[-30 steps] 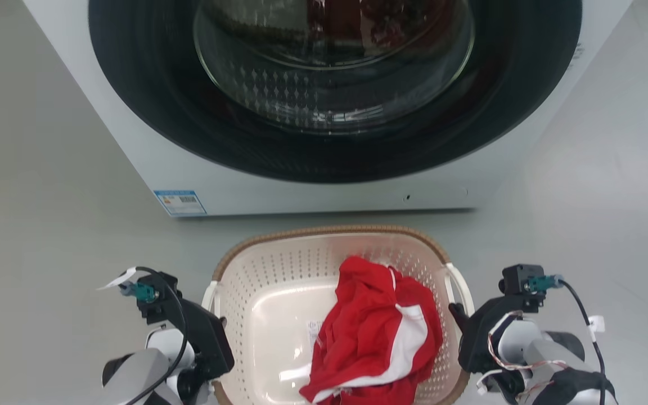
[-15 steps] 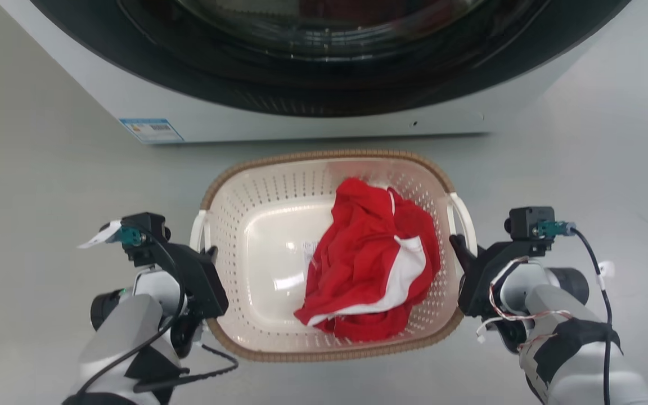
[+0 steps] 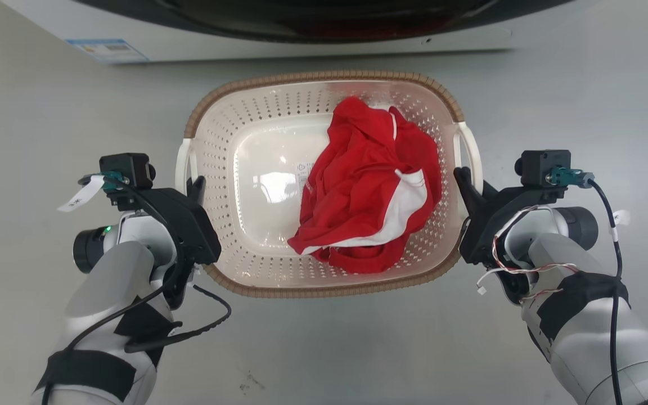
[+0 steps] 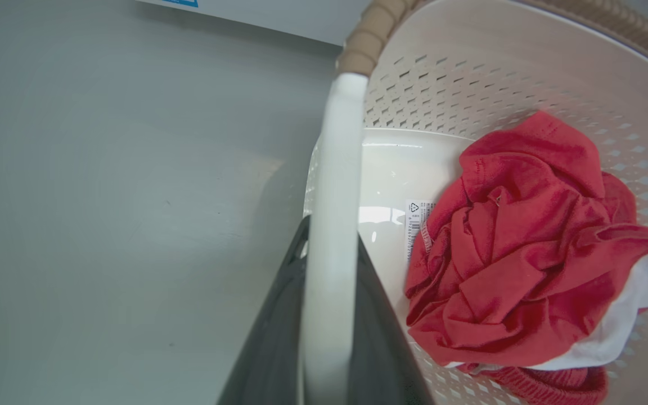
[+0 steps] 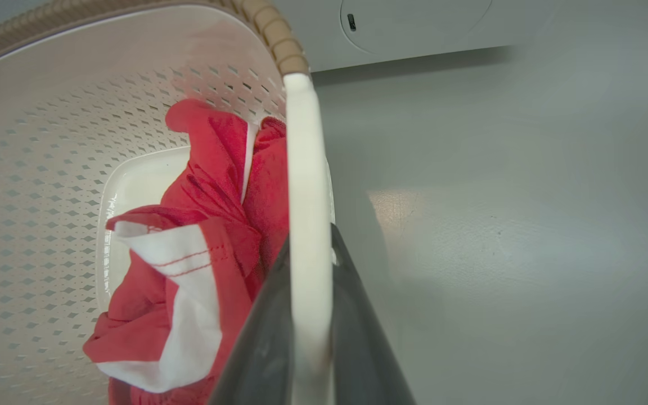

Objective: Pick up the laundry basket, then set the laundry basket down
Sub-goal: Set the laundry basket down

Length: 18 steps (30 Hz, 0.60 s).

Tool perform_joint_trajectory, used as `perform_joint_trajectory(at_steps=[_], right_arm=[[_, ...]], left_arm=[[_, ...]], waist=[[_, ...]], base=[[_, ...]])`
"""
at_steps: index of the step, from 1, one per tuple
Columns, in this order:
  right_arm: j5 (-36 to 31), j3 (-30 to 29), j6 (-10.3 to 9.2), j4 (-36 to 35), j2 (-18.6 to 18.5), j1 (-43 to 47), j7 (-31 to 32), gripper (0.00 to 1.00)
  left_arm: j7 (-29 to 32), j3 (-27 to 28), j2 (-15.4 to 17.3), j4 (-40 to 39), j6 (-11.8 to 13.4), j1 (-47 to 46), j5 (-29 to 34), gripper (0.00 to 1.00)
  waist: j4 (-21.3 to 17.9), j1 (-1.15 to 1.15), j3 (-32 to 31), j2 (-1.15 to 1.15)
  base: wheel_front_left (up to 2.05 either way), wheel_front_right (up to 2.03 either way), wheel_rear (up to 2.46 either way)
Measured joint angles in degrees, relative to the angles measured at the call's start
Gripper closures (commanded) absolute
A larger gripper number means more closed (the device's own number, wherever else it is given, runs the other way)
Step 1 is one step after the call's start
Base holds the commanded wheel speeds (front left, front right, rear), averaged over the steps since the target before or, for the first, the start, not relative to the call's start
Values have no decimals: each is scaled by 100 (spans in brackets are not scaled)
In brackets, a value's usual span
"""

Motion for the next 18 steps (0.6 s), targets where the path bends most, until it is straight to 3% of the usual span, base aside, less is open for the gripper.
perform_joint_trajectory(at_steps=[18], right_arm=[[-85, 5, -232, 123, 2, -306, -588, 100]], left_arm=[[-820, -90, -56, 48, 94, -273, 231, 100]], waist=[[-39, -1, 852, 0]], base=[[0, 0, 0]])
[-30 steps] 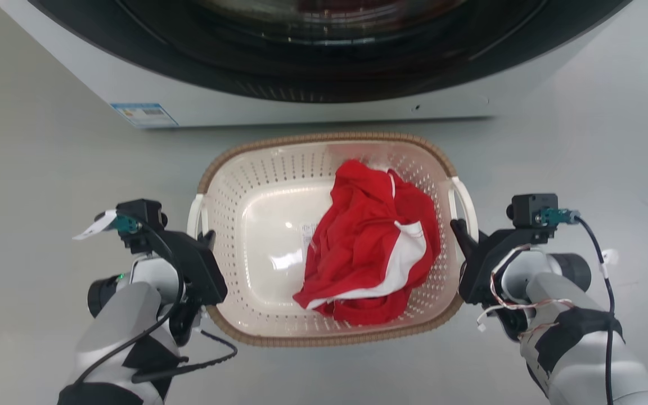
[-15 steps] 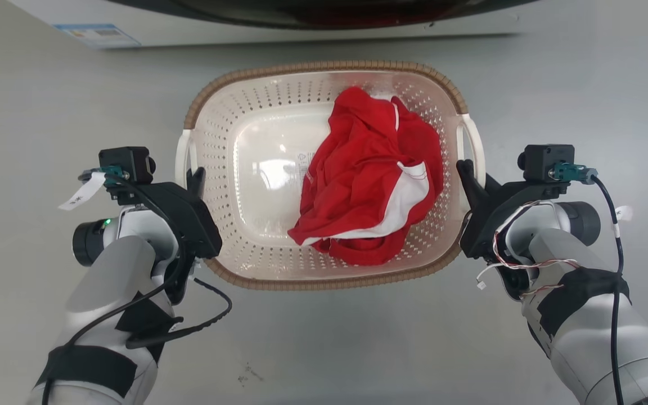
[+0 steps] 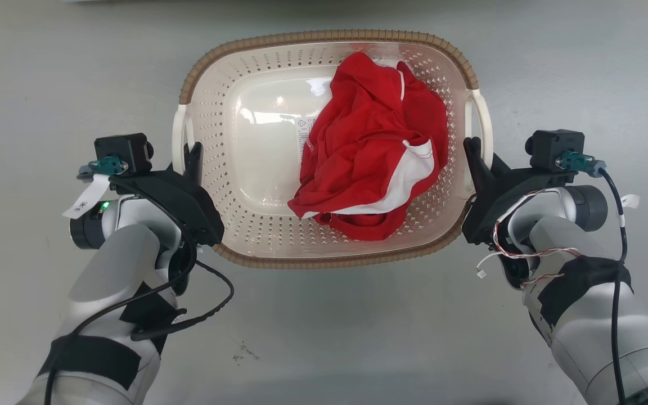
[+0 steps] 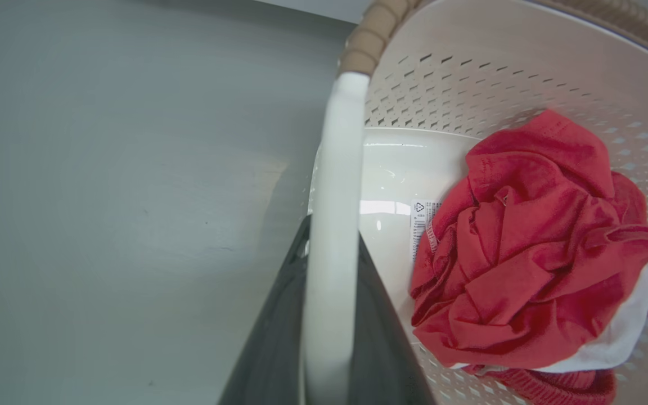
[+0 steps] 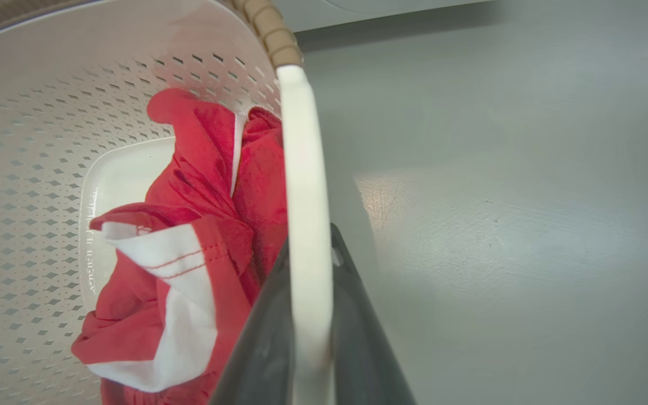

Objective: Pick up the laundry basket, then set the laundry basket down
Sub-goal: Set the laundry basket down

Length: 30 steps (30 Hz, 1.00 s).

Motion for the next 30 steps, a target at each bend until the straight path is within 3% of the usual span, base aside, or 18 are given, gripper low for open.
perform_joint_trajectory(at_steps=[24, 25, 26, 27, 30], right_arm=[[-9, 49, 53, 253, 30, -97, -163, 100], [-8, 51, 57, 258, 31, -98, -163, 66], [-9, 76, 58, 260, 31, -98, -169, 52], [-9, 83, 58, 264, 27, -98, -187, 0], [-9, 100, 58, 286, -63, -98, -222, 0]], left_arm=[[-59, -22, -77, 300, -108, -156, -7, 100], [-48, -22, -78, 308, -111, -156, -18, 100], [-37, -21, -82, 310, -115, -156, -21, 56], [-20, -11, -82, 315, -146, -156, -36, 0], [7, 24, 16, 348, -154, -164, -99, 0]], waist=[[-17, 0, 31, -1], [-16, 0, 29, -1], [-15, 0, 28, -1], [-13, 0, 26, -1], [-6, -1, 20, -1]], base=[[0, 0, 0], [0, 0, 0], [0, 0, 0], [0, 0, 0], [0, 0, 0]])
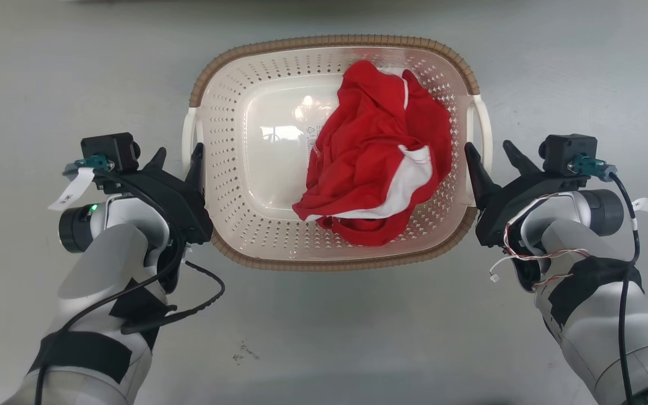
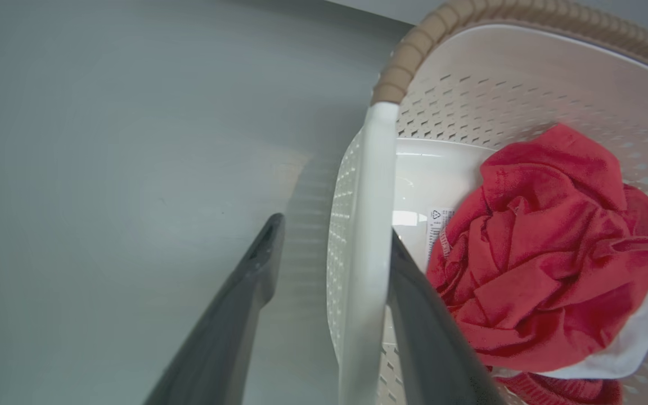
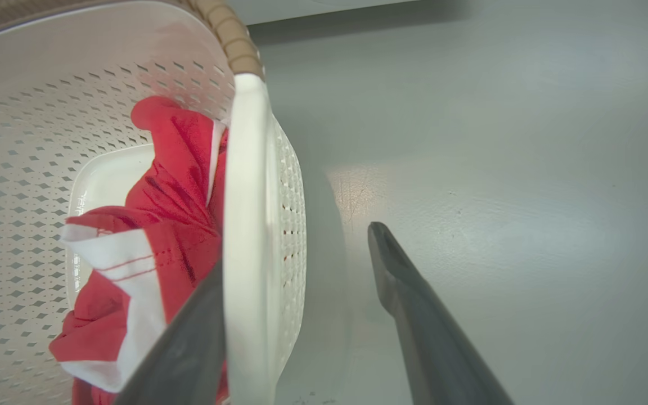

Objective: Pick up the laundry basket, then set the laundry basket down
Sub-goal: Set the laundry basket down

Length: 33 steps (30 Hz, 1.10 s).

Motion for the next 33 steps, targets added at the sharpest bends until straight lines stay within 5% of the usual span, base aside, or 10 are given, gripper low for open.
perform_joint_trajectory(at_steps=[16, 33], right_arm=[[60, 94, 85, -112, -29, 259, -171, 0], [158, -105, 101, -579, -209, 1051, -244, 0]], left_arm=[[-246, -219, -8, -27, -100, 97, 23, 0], [-579, -404, 132, -291, -102, 765, 267, 0]], waist=[[71, -1, -409, 0], [93, -1, -1622, 0]], base=[[0, 0, 0], [0, 0, 0]])
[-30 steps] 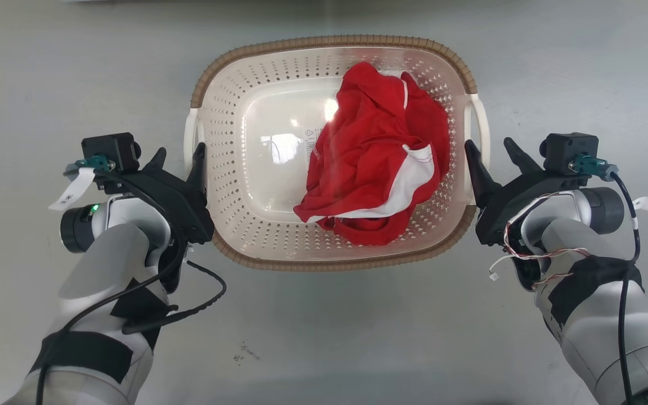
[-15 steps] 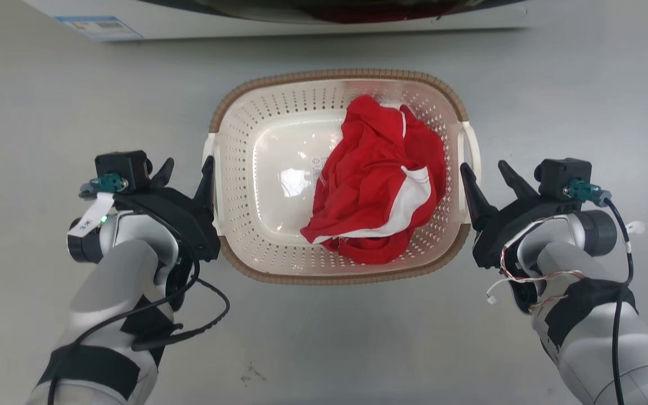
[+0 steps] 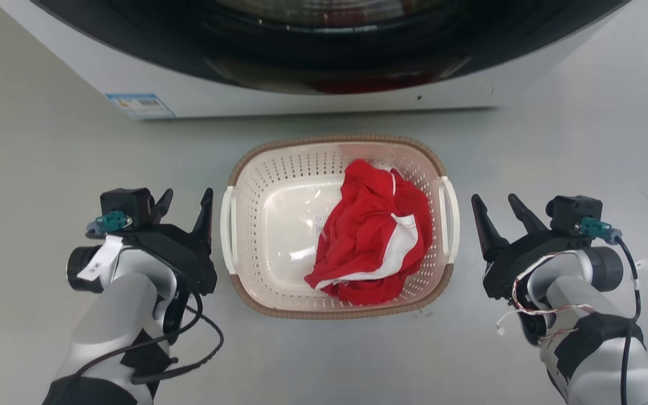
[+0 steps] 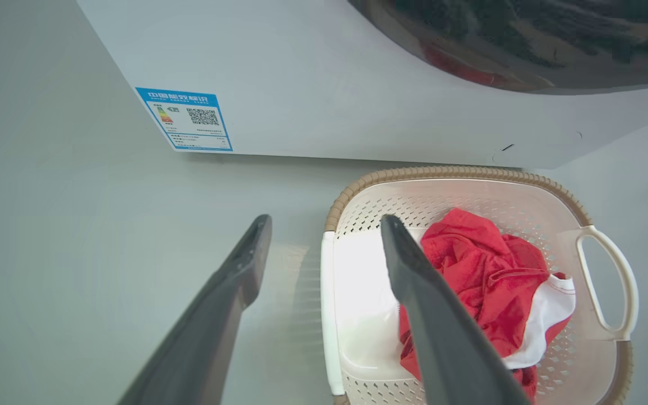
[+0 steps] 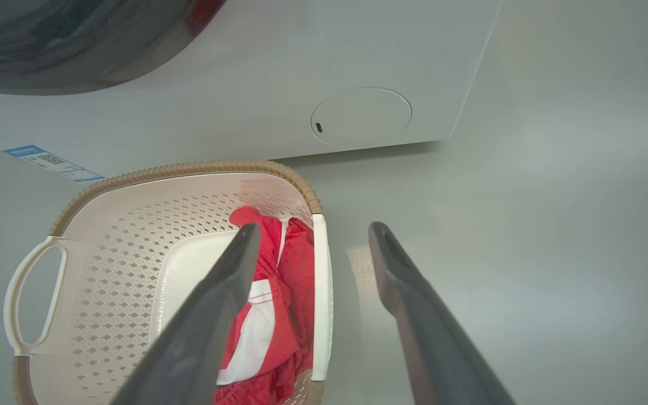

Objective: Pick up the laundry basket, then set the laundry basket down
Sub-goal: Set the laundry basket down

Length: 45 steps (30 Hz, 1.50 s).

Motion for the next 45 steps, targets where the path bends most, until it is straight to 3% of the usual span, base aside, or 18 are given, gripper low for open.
perform_joint_trajectory(at_steps=[14, 29, 45], right_arm=[[-108, -208, -5, -869, -105, 899, 0, 0], [-432, -446, -413, -2106, -261, 2074, 0, 0], [-825, -578, -768, -3687, -492, 3244, -1, 0]], left_arm=[[-4, 182, 134, -784, 102, 987, 103, 0], [-4, 301, 371, -2382, 516, 2329, 548, 0], [-5, 459, 690, -4560, 971, 3721, 993, 0]], waist=[[-12, 0, -1176, 0], [37, 0, -2361, 0], [56, 0, -3152, 0]], base=[[0, 0, 0], [0, 0, 0], [0, 0, 0]])
